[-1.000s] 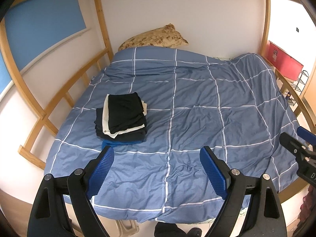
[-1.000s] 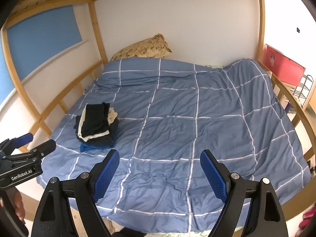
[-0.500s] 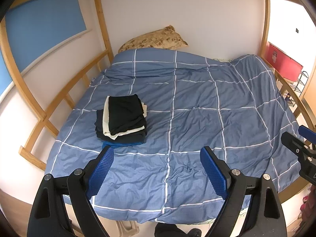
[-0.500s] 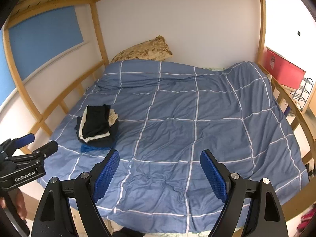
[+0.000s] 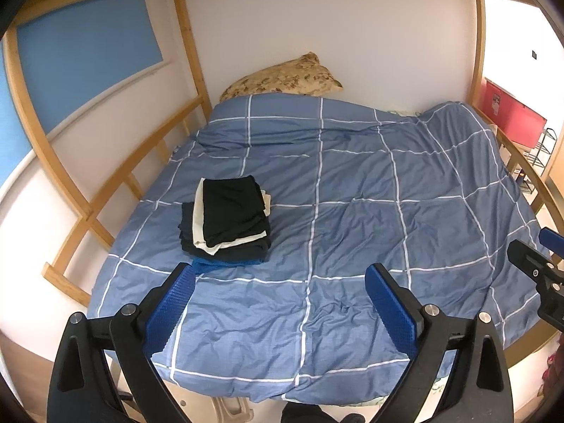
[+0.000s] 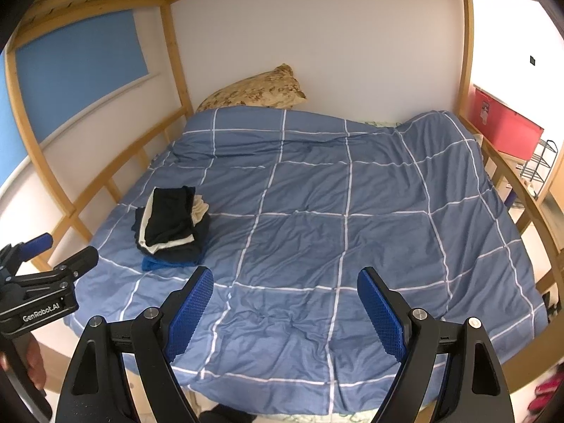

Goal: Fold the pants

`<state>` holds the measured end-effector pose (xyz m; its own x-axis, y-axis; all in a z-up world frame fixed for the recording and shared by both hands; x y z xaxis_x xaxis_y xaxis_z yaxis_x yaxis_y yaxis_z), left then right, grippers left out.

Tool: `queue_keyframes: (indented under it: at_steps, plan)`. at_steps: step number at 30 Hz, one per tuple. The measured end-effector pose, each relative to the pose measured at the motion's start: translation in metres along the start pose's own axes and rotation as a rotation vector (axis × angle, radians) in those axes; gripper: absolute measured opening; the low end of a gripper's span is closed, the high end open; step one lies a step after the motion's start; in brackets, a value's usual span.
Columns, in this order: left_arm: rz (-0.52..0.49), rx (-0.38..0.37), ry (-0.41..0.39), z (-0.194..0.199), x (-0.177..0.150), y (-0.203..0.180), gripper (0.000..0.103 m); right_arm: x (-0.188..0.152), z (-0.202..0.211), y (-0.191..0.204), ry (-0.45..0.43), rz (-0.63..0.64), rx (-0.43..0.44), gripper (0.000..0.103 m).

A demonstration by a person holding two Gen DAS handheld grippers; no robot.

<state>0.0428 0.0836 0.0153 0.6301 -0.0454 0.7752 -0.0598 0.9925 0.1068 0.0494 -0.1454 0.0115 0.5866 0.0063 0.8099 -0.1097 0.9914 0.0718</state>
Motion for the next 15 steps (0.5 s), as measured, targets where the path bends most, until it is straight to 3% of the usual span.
queue_keyframes:
  at_steps: [15]
  plan:
    - [0.031,-0.023,0.014,0.004,-0.010,0.004,0.098,-0.003,0.004,-0.003,0.004,0.005,0.010,0.085]
Point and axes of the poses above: each gripper's, at about its wrist camera, not at the fingertips, and z roughly against the way its jaws point, y to its left, x to its top, the point moved 5 cm from there along -z, roughly the way its jaws point, and after that the axes turned 9 degrees about -y, right-handed, at the moved point
